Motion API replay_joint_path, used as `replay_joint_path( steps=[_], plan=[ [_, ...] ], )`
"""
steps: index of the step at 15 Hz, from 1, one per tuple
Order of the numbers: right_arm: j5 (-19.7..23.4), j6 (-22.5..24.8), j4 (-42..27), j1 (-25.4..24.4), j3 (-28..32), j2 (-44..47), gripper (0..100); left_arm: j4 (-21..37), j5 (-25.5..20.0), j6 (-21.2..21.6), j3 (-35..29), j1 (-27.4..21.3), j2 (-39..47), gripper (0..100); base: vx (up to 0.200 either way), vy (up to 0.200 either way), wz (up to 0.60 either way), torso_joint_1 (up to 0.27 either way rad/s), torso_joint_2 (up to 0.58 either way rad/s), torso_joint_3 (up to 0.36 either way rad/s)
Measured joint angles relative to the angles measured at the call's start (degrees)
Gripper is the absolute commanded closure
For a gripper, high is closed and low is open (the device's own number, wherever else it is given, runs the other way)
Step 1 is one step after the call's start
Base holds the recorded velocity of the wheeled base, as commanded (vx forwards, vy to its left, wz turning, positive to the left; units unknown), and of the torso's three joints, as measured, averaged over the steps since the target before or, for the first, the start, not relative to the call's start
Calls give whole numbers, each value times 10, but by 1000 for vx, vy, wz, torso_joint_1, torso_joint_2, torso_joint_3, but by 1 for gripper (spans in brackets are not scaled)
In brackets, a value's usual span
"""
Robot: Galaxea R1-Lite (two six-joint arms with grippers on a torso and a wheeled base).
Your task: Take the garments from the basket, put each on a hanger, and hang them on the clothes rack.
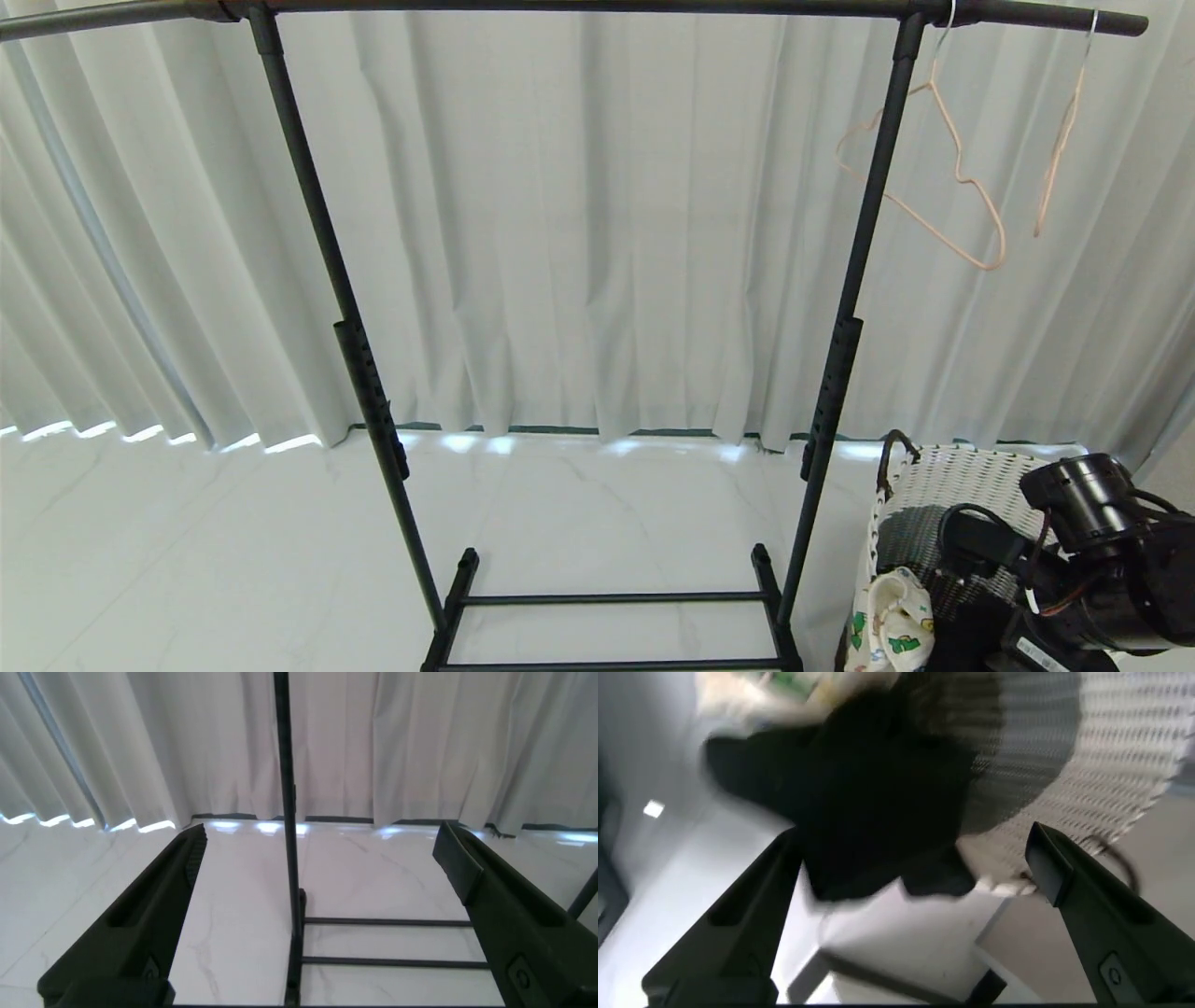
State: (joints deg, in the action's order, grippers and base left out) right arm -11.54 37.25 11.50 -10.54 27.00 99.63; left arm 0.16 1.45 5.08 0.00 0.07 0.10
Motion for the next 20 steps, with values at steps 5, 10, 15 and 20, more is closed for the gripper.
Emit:
replay_joint_path(
  steps=[5,10,15,20],
  plan=[
    [-14,1,36,10,0,39,100,0,0,0,0,0,0,0,0,0,0,0,0,0],
    [-13,-1,42,20,0,33,100,0,0,0,0,0,0,0,0,0,0,0,0,0],
    [-11,-3,33,26,3,-15,100,0,0,0,0,0,0,0,0,0,0,0,0,0],
    [-10,-37,-180,24,106,-127,100,0,0,0,0,0,0,0,0,0,0,0,0,0]
  ],
)
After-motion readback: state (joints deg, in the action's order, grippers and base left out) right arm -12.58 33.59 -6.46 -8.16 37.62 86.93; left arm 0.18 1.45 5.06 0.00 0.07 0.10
